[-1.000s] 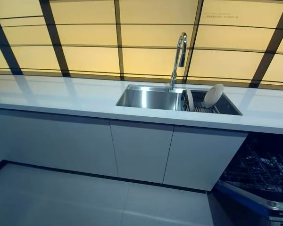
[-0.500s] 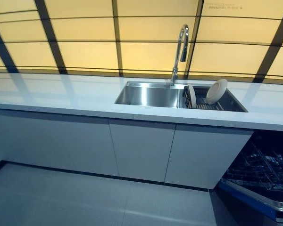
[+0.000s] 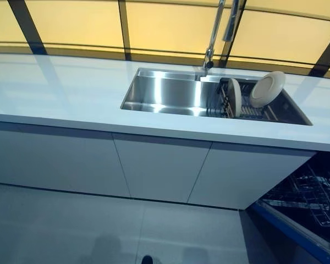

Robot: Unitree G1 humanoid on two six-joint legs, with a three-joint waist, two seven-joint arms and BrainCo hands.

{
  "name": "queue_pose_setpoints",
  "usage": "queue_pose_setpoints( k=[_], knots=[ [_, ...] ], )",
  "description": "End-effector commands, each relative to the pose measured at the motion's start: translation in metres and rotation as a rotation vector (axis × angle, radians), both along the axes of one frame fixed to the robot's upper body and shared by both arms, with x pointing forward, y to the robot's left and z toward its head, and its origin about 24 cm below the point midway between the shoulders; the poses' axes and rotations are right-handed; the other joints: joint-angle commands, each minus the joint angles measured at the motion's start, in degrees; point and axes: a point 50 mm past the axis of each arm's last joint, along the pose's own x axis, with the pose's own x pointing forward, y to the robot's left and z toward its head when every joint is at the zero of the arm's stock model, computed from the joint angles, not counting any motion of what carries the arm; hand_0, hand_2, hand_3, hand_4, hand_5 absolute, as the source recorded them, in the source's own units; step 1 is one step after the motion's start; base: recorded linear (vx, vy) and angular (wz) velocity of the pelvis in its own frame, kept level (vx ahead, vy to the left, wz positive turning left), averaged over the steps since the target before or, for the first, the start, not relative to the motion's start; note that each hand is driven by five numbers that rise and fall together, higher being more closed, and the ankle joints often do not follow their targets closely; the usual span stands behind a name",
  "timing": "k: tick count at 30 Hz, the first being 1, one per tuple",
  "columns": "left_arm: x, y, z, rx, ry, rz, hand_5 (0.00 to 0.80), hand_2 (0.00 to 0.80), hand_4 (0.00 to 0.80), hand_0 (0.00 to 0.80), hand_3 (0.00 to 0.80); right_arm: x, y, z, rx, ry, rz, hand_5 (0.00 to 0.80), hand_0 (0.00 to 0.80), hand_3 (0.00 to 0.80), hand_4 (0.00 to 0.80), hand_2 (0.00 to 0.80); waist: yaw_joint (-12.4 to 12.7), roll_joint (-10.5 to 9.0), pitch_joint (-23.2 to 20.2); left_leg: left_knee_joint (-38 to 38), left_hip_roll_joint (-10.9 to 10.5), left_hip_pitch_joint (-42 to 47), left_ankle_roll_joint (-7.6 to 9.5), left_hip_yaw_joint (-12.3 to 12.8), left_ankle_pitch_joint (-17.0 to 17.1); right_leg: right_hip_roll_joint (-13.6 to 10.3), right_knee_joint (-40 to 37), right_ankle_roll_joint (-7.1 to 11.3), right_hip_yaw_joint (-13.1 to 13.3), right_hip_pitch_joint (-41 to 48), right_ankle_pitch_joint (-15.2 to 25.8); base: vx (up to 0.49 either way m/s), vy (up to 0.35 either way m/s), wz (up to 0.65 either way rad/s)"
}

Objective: Take plates into dishwasher

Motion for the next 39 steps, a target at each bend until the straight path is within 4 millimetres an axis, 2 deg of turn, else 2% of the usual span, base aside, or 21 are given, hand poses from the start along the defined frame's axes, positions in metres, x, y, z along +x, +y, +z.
queue_pose_setpoints(
  k=[1, 2, 3, 4, 5, 6, 7, 9, 10, 11, 13, 14, 15, 16, 17, 19, 21, 23, 26, 29, 39],
  knots=[
    [-0.003, 0.003, 0.000, 0.032, 0.002, -0.029, 0.000, 0.000, 0.000, 0.000, 0.000, -0.010, -0.020, 0.004, -0.063, -0.012, -0.094, 0.000, 0.000, 0.000, 0.000, 0.000, 1.1, 1.19, -4.7, 3.2, -1.1, -1.5, 1.09, -1.5, -4.9, -2.8, 14.1, 3.93, -3.4, 1.2, 6.4, 0.204, 0.134, -0.02],
    [-0.003, 0.003, 0.000, 0.036, 0.005, -0.035, 0.000, 0.000, 0.000, 0.000, 0.000, -0.010, -0.020, 0.004, -0.064, -0.009, -0.099, 0.000, 0.000, 0.000, 0.000, 0.000, 1.1, 1.25, -5.0, 2.2, -1.6, -0.3, 1.42, -1.7, -4.9, -3.8, 17.6, 4.16, -3.4, 0.2, 8.7, 0.219, 0.177, -0.07],
    [-0.005, 0.003, -0.001, 0.046, 0.017, -0.056, 0.000, 0.000, 0.000, 0.000, 0.000, -0.011, -0.021, 0.004, -0.067, -0.006, -0.102, 0.000, 0.000, 0.000, 0.000, 0.000, 0.5, 2.50, -5.9, -0.5, -1.8, 2.9, 2.29, -2.7, -5.3, -4.2, 26.3, 4.03, -2.7, -3.8, 11.6, 0.286, 0.206, -0.13],
    [-0.008, 0.005, -0.001, 0.056, 0.027, -0.070, 0.000, 0.000, 0.000, 0.000, 0.000, -0.013, -0.022, 0.004, -0.066, 0.000, -0.099, 0.000, 0.000, 0.000, 0.000, 0.000, -0.1, 3.16, -6.1, -1.9, -2.1, 4.8, 3.04, -3.4, -5.6, -3.6, 31.9, 3.85, -1.7, -6.4, 11.8, 0.286, 0.183, -0.12],
    [-0.009, 0.006, -0.001, 0.062, 0.033, -0.075, 0.000, 0.000, 0.000, 0.000, 0.000, -0.014, -0.022, 0.004, -0.067, 0.000, -0.098, 0.000, 0.000, 0.000, 0.000, 0.000, -0.5, 3.64, -6.4, -2.4, -2.1, 5.5, 3.32, -3.9, -5.7, -2.3, 33.8, 3.68, -0.9, -7.9, 12.0, 0.373, 0.153, -0.01],
    [-0.014, 0.010, -0.001, 0.086, 0.053, -0.077, 0.000, 0.000, 0.000, 0.000, 0.000, -0.022, -0.023, 0.002, -0.066, -0.002, -0.096, 0.000, 0.000, 0.000, 0.000, 0.000, -2.3, 4.29, -6.7, -3.3, -3.2, 8.2, 3.84, -5.1, -6.0, 0.1, 38.3, 2.89, -0.1, -13.5, 12.8, 0.448, 0.102, 0.19],
    [-0.015, 0.013, 0.000, 0.095, 0.058, -0.046, 0.000, 0.000, 0.000, 0.000, 0.000, -0.023, -0.024, 0.001, -0.065, -0.013, -0.096, 0.000, 0.000, 0.000, 0.000, 0.000, -3.6, 5.37, -6.3, -4.2, -2.5, 10.8, 3.02, -4.3, -6.1, -0.5, 31.9, 1.48, -3.3, -17.4, 10.2, 0.443, 0.058, 0.29],
    [-0.015, 0.014, 0.000, 0.098, 0.057, -0.034, 0.000, 0.000, 0.000, 0.000, 0.000, -0.023, -0.024, 0.001, -0.063, -0.017, -0.090, 0.000, 0.000, 0.000, 0.000, 0.000, -4.2, 5.60, -6.0, -4.2, -2.4, 11.5, 2.62, -4.5, -6.1, -0.4, 27.1, 0.97, -4.4, -18.2, 9.3, 0.213, -0.060, 0.43],
    [-0.016, 0.016, 0.000, 0.099, 0.057, -0.023, 0.000, 0.000, 0.000, 0.000, 0.000, -0.024, -0.024, 0.001, -0.064, -0.020, -0.083, 0.000, 0.000, 0.000, 0.000, 0.000, -4.9, 5.75, -5.5, -4.2, -2.5, 12.7, 2.32, -4.6, -6.6, -0.4, 21.4, 0.67, -5.3, -19.1, 9.0, 0.275, -0.143, 0.37],
    [-0.017, 0.017, 0.000, 0.097, 0.059, -0.011, 0.000, 0.000, 0.000, 0.000, 0.000, -0.027, -0.025, 0.000, -0.068, -0.021, -0.073, 0.000, 0.000, 0.000, 0.000, 0.000, -5.9, 5.39, -5.5, -3.8, -3.3, 13.8, 2.23, -4.6, -7.9, -1.1, 15.2, 1.32, -5.7, -21.5, 12.3, 0.335, -0.157, 0.07],
    [-0.021, 0.017, -0.001, 0.090, 0.066, -0.001, 0.000, 0.000, 0.000, 0.000, 0.000, -0.032, -0.026, -0.001, -0.068, -0.017, -0.073, 0.000, 0.000, 0.000, 0.000, 0.000, -7.3, 5.22, -5.4, -3.5, -4.1, 15.9, 2.32, -5.5, -9.7, -2.0, 11.0, 2.53, -5.2, -24.5, 16.8, 0.472, -0.183, -0.01],
    [-0.023, 0.018, -0.001, 0.076, 0.074, 0.009, 0.000, 0.000, 0.000, 0.000, 0.000, -0.042, -0.031, -0.002, -0.070, -0.005, -0.085, 0.000, 0.000, 0.000, 0.000, 0.000, -10.1, 5.11, -5.5, -2.7, -4.3, 19.4, 2.68, -6.7, -12.7, -2.9, 1.9, 4.21, -3.6, -28.5, 20.2, 0.549, -0.202, 0.07],
    [-0.023, 0.017, -0.001, 0.073, 0.074, 0.013, 0.000, 0.000, 0.000, 0.000, 0.000, -0.043, -0.032, -0.002, -0.072, -0.004, -0.086, 0.000, 0.000, 0.000, 0.000, 0.000, -10.4, 5.45, -5.4, -2.5, -4.1, 20.1, 2.73, -7.0, -13.3, -2.6, 1.0, 4.27, -3.4, -28.4, 20.5, 0.587, -0.256, 0.37],
    [-0.025, 0.016, -0.002, 0.064, 0.076, 0.025, 0.000, 0.000, 0.000, 0.000, 0.000, -0.047, -0.032, -0.003, -0.065, 0.004, -0.109, 0.000, 0.000, 0.000, 0.000, 0.000, -10.7, 4.87, -5.5, 0.0, -4.4, 20.5, 3.50, -7.8, -15.5, -3.0, 3.6, 3.46, -2.5, -28.2, 19.5, 0.256, -0.151, 0.64],
    [-0.026, 0.016, -0.002, 0.062, 0.077, 0.026, 0.000, 0.000, 0.000, 0.000, 0.000, -0.048, -0.032, -0.003, -0.064, 0.004, -0.115, 0.000, 0.000, 0.000, 0.000, 0.000, -10.7, 4.71, -5.5, 0.6, -4.4, 20.3, 3.64, -7.8, -16.0, -3.0, 4.1, 3.30, -2.5, -27.7, 19.0, 0.289, -0.189, 0.94],
    [-0.038, 0.012, -0.006, 0.046, 0.095, 0.063, 0.000, 0.000, 0.000, 0.000, 0.000, -0.048, -0.032, -0.003, -0.081, 0.015, -0.070, 0.000, 0.000, 0.000, 0.000, 0.000, -10.9, 3.46, -6.4, 4.8, -5.2, 20.3, 3.71, -9.0, -19.0, -2.6, 7.4, 3.27, 0.1, -25.4, 19.3, 0.351, -0.204, 0.77],
    [-0.043, 0.010, -0.008, 0.027, 0.089, 0.126, 0.000, 0.000, 0.000, 0.000, 0.000, -0.042, -0.033, -0.001, -0.096, 0.005, -0.053, 0.000, 0.000, 0.000, 0.000, 0.000, -10.9, 3.31, -6.5, 4.9, -4.1, 22.0, 3.15, -8.5, -20.4, -2.4, 11.1, 3.35, -0.8, -26.0, 19.1, 0.318, -0.188, 0.44],
    [-0.041, 0.008, -0.008, 0.005, 0.078, 0.087, 0.000, 0.000, 0.000, 0.000, 0.000, -0.033, -0.033, 0.001, -0.083, -0.011, -0.052, 0.000, 0.000, 0.000, 0.000, 0.000, -10.5, 2.86, -6.3, 3.4, -3.1, 23.6, 2.47, -7.4, -20.1, -2.5, 9.3, 3.49, -2.2, -25.1, 19.6, 0.204, -0.148, -0.02],
    [-0.034, 0.000, -0.010, 0.027, 0.077, 0.024, 0.000, 0.000, 0.000, 0.000, 0.000, -0.026, -0.032, 0.003, -0.074, -0.020, -0.057, 0.000, 0.000, 0.000, 0.000, 0.000, -10.2, 2.69, -6.4, 0.4, -2.8, 24.2, 1.84, -8.1, -18.3, -1.8, 6.7, 3.34, -2.2, -23.7, 19.9, 0.152, -0.069, -0.06],
    [-0.035, 0.006, -0.008, 0.054, 0.092, -0.019, 0.000, 0.000, 0.000, 0.000, 0.000, -0.019, -0.033, 0.005, -0.059, -0.059, -0.091, 0.000, 0.000, 0.000, 0.000, 0.000, -10.5, 3.50, -6.0, -2.8, -1.8, 24.4, 0.87, -7.1, -16.9, -2.7, 7.1, 4.05, -3.8, -24.5, 19.5, 0.104, 0.033, 0.23],
    [-0.028, 0.004, -0.007, 0.069, 0.081, -0.081, 0.000, 0.000, 0.000, 0.000, 0.000, -0.027, -0.026, 0.000, 0.000, -0.015, -0.091, 0.000, 0.000, 0.000, 0.000, 0.000, -10.9, 4.08, -6.6, -2.7, -2.3, 25.3, 1.63, -6.7, -17.9, -4.4, 8.6, 4.68, -3.6, -24.7, 19.1, 0.052, 0.046, 0.03]
  ],
)
